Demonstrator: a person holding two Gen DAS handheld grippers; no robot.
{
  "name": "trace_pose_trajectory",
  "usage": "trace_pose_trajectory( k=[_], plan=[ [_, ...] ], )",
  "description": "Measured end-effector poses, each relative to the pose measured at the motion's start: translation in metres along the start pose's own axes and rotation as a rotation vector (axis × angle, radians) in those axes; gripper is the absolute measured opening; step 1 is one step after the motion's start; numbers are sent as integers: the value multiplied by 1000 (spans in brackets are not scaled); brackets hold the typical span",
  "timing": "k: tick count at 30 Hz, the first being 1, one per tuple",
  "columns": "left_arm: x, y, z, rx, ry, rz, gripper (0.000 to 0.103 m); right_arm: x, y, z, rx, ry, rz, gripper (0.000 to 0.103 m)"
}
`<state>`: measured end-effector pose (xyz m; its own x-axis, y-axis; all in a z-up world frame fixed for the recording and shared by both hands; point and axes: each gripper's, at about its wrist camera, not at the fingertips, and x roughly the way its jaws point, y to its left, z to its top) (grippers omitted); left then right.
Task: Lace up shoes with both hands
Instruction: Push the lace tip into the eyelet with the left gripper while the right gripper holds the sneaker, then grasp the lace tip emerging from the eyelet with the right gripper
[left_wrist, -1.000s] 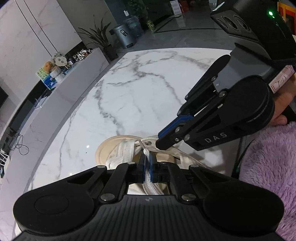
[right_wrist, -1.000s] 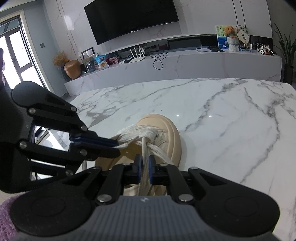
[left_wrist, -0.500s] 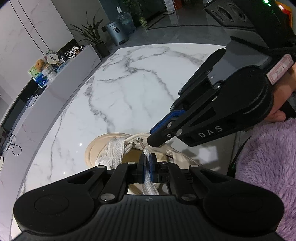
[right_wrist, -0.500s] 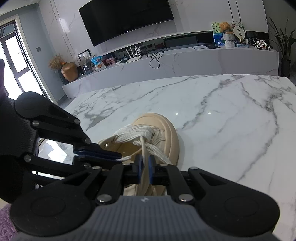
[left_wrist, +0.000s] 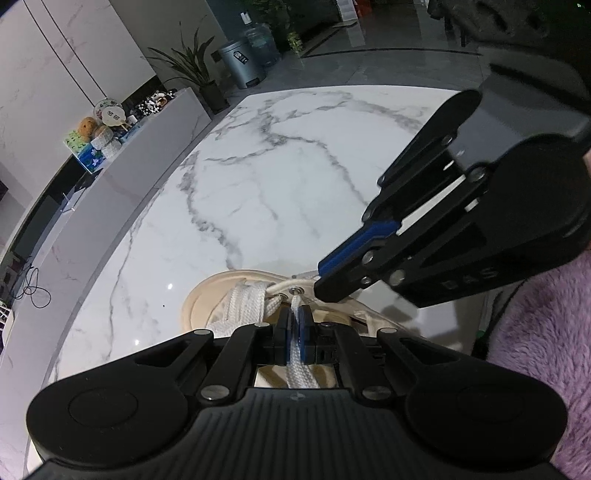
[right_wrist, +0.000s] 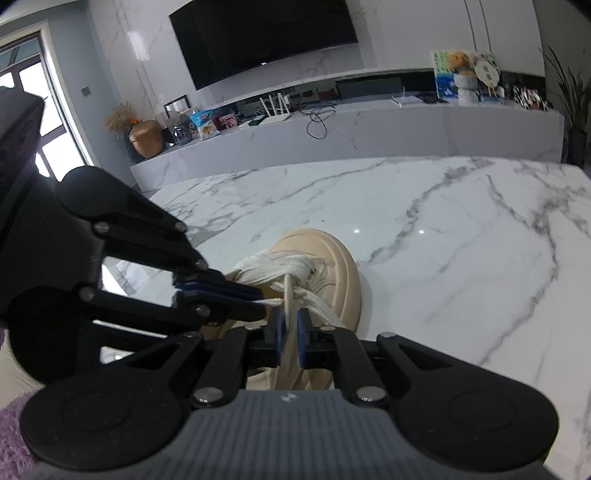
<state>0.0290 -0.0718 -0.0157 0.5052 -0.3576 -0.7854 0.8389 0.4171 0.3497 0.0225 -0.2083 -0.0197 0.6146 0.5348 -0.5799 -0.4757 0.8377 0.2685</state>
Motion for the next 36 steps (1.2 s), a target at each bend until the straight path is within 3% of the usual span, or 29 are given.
trace_pose_trajectory(
  k=[8, 13, 21, 29, 36],
  plan=[
    [2, 3, 2, -3, -5, 9, 2, -9, -4, 12, -196, -6, -30, 14],
    [3, 2, 2, -1, -8, 7, 2, 2, 0, 11, -432, 34, -34, 14],
    [7, 3, 4, -2, -1, 10, 2, 20, 12, 9, -705, 102, -7, 14],
    [10, 3, 4, -1, 3, 12, 2, 23, 17, 12, -821, 116, 45, 13],
    [4, 2, 2, -17, -8, 20, 6, 12, 22, 6, -887, 104, 44, 4]
  ],
)
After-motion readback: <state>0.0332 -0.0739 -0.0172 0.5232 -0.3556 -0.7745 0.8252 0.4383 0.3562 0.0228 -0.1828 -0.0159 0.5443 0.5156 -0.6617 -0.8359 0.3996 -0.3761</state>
